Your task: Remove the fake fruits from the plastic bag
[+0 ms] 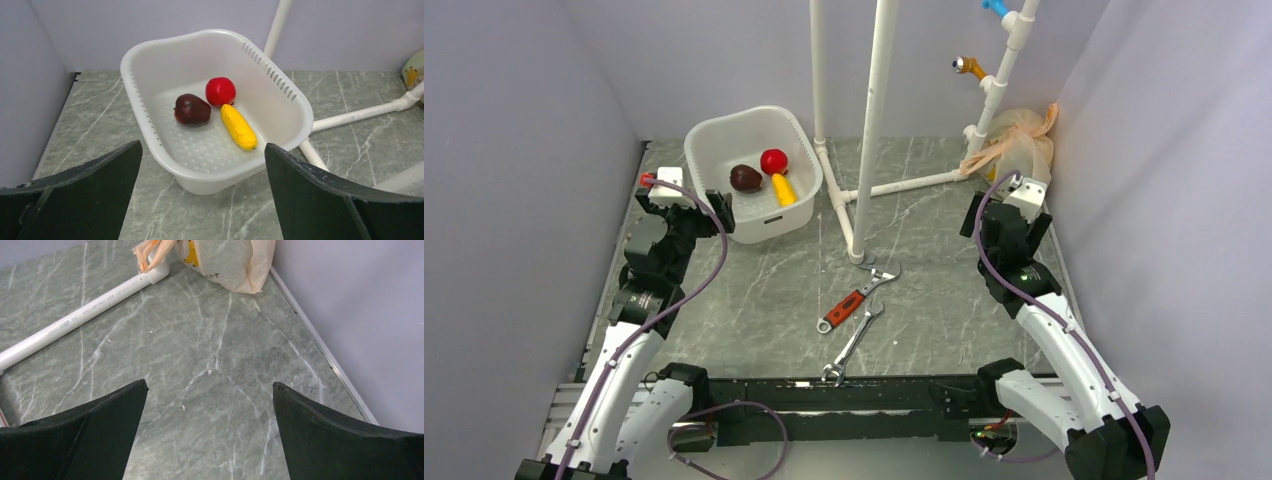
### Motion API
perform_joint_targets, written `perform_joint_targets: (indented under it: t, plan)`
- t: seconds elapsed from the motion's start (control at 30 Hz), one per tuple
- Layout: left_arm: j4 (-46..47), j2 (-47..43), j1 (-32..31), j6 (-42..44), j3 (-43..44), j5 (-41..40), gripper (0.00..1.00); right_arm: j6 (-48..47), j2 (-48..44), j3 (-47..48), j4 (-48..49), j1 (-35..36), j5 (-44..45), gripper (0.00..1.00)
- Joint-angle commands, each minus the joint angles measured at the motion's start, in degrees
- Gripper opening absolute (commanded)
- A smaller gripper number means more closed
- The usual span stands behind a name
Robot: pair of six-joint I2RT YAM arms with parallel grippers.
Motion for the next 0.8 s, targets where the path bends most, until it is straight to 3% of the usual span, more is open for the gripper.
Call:
perform_joint_targets:
  t: [0.0, 0.3, 0.77]
  plan:
    - [1.39, -0.22, -0.04, 0.59, 1.89, 1.45, 0.99, 0.7, -0.53, 1.54, 3.19, 0.24, 1.84, 1.0]
    - [1.39, 0.21, -0.13, 0.53, 1.99, 2.74, 0.99, 1.18, 0.61, 3.06, 1.9, 0.25, 3.14, 1.0]
    - [1.39, 2.12, -0.22, -0.35, 2.3, 5.53, 0.99, 1.11, -1.65, -1.45, 8.62, 0.28, 0.76, 1.0]
